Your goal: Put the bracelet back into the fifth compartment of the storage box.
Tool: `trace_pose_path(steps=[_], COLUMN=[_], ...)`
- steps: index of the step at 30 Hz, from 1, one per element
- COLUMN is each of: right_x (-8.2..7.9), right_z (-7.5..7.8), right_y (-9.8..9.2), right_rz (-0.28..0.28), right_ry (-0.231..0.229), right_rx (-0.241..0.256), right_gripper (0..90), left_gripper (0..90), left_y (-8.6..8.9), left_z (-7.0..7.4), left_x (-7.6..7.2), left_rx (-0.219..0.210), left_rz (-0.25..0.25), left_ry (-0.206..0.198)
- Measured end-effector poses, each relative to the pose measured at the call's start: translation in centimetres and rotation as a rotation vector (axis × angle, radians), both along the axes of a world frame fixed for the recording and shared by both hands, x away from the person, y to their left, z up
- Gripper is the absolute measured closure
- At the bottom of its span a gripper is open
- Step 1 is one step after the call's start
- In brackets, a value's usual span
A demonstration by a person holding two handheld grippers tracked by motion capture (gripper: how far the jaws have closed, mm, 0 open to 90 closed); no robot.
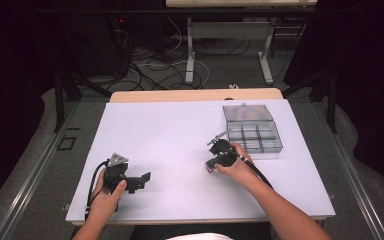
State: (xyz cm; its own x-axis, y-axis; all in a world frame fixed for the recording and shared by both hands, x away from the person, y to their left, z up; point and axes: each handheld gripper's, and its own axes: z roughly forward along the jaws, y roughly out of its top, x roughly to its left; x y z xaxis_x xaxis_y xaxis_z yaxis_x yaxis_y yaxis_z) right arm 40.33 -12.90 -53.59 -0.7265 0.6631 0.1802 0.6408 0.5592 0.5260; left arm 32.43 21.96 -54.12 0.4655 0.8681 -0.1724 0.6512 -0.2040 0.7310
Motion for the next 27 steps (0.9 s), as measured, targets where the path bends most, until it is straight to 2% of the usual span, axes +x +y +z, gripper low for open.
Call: trace_pose_path(steps=[3, 4, 6, 9, 10, 11, 12, 13, 15, 17, 18, 19, 21, 25, 26, 27], right_x=[0.0, 0.0, 0.1, -0.2, -0.1, 0.0, 0.0, 0.1, 0.2, 0.4, 0.5, 0.4, 0.5, 0.9, 1.0, 1.1], right_z=[0.1, -0.2, 0.1, 0.2, 0.0, 0.0, 0.2, 0.0, 0.1, -0.1, 0.4, -0.3, -0.1, 0.0, -0.1, 0.0], right_y=[-0.2, 0.0, -0.2, -0.1, -0.2, -0.3, -0.4, -0.4, -0.6, -0.7, -1.0, -0.7, -0.9, -1.4, -1.4, -1.5], right_rz=[-0.02, -0.038, -0.028, -0.072, -0.073, -0.068, -0.076, -0.08, -0.092, -0.105, -0.093, -0.124, -0.139, -0.156, -0.179, -0.167], right_ry=[0.01, -0.004, 0.017, 0.052, 0.032, 0.03, 0.05, 0.039, 0.056, 0.052, 0.095, 0.04, 0.058, 0.058, 0.054, 0.065], right_rx=[0.023, 0.061, 0.023, 0.049, 0.075, 0.075, 0.065, 0.087, 0.08, 0.104, 0.038, 0.121, 0.112, 0.134, 0.156, 0.143], right_gripper=[90.0, 90.0, 90.0, 90.0, 90.0, 90.0, 90.0, 90.0, 90.0, 90.0, 90.0, 90.0, 90.0, 90.0, 90.0, 90.0], left_gripper=[1.1, 1.1, 1.1, 1.1, 1.1, 1.2, 1.1, 1.2, 1.1, 1.2, 1.2, 1.1, 1.2, 1.2, 1.2, 1.2], left_y=[0.0, 0.0, 0.0, 0.0, 0.0, 0.0, 0.0, 0.0, 0.0, 0.0, 0.0, 0.0, 0.0, 0.0, 0.0, 0.0], left_z=[0.0, 0.0, 0.0, 0.0, 0.0, 0.0, 0.0, 0.0, 0.0, 0.0, 0.0, -0.1, -0.1, -0.1, -0.1, -0.1], left_x=[0.0, 0.0, 0.0, 0.0, 0.0, 0.0, 0.0, 0.0, 0.0, 0.0, 0.0, 0.0, 0.0, 0.0, 0.0, 0.0], left_rx=[-0.001, -0.001, -0.001, -0.002, -0.001, -0.002, -0.001, -0.001, -0.001, -0.001, -0.002, -0.001, 0.001, -0.003, -0.003, -0.002], left_rz=[-0.003, -0.003, -0.002, -0.002, -0.003, -0.004, -0.004, -0.004, -0.004, -0.005, -0.004, -0.004, -0.008, -0.004, -0.004, -0.004], left_ry=[-0.002, -0.002, -0.001, 0.0, 0.001, 0.001, 0.002, 0.002, 0.002, 0.002, 0.003, 0.004, 0.003, 0.006, 0.005, 0.005])
